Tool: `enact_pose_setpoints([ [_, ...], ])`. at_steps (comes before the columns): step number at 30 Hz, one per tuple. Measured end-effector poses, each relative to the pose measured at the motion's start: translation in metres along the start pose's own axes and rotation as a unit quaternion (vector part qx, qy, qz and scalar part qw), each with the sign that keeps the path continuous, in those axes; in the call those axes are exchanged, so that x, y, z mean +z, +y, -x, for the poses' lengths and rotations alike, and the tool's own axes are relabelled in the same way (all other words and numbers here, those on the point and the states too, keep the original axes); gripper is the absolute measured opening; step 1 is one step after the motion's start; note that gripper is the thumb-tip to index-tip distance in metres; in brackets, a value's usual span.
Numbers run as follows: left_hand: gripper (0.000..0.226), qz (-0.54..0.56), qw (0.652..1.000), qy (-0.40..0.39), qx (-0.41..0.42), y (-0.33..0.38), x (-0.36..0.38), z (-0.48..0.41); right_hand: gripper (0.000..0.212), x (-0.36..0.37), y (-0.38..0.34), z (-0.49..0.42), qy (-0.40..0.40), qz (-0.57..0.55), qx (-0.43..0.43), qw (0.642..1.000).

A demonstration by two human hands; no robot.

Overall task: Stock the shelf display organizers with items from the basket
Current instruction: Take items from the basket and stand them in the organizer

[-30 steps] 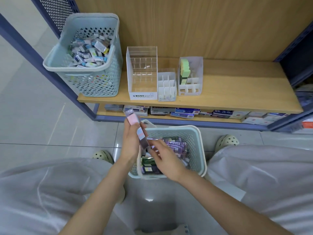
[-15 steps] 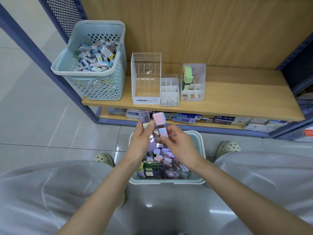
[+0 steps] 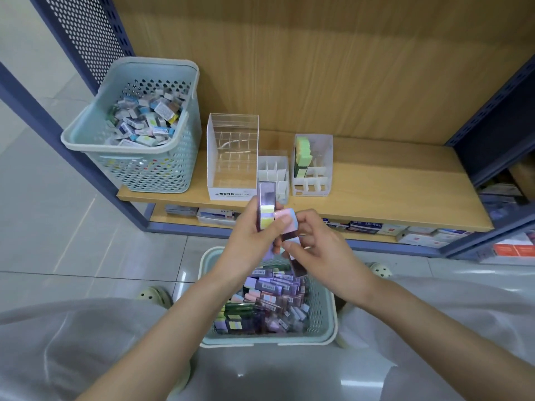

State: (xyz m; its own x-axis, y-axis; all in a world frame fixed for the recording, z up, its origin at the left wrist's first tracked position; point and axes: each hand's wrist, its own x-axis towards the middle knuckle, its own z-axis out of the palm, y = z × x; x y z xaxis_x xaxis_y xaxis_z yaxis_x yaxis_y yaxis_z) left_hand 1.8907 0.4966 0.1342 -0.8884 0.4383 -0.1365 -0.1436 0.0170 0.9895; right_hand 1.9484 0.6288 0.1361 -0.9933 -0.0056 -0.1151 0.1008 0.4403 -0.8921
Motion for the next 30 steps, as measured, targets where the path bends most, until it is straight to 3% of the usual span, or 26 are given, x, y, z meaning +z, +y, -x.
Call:
enact_pose_setpoints([
  [3,0.007,-0.004,1.000,-0.015,0.005,0.007,0.006,-0.014,0.022,-0.016,-0.006,-0.007,0.022,0.007,-0.017,1.000],
  [6,0.019,-0.033,0.999,-0.026,0.013,0.012,0.006,-0.028,0.012,-0.039,-0.010,-0.021,0.082,0.004,-0.022,0.996],
  [8,0.014,-0.032,0.999,-0.033,0.006,0.011,0.006,-0.035,0.005,-0.051,-0.014,-0.032,0.122,-0.051,-0.015,0.991],
  [11,0.009,-0.030,0.998,-0.052,-0.028,0.007,0.013,-0.044,0.018,-0.061,-0.023,-0.048,0.147,-0.215,0.018,0.965],
  [13,0.009,-0.007,0.996,-0.066,-0.061,0.005,0.019,-0.050,0.026,-0.068,-0.024,-0.057,0.148,-0.244,0.016,0.958],
  [18,0.015,0.085,0.986,-0.088,-0.116,0.002,0.017,-0.064,0.046,-0.095,-0.011,-0.073,0.051,-0.187,-0.008,0.981],
  [20,0.015,0.080,0.985,-0.097,-0.117,0.002,0.013,-0.072,0.040,-0.103,-0.009,-0.078,0.038,-0.149,-0.031,0.988],
  [24,0.023,0.045,0.988,-0.061,-0.133,0.003,0.014,-0.095,0.016,-0.113,-0.004,-0.099,0.149,-0.017,-0.048,0.988],
  [26,0.012,0.059,0.986,-0.013,-0.158,0.003,0.015,-0.107,0.011,-0.125,0.004,-0.118,0.222,0.047,-0.046,0.973],
  [30,0.018,0.062,0.983,0.042,-0.170,-0.002,0.013,-0.130,0.010,-0.145,0.032,-0.163,0.230,0.180,-0.021,0.956],
])
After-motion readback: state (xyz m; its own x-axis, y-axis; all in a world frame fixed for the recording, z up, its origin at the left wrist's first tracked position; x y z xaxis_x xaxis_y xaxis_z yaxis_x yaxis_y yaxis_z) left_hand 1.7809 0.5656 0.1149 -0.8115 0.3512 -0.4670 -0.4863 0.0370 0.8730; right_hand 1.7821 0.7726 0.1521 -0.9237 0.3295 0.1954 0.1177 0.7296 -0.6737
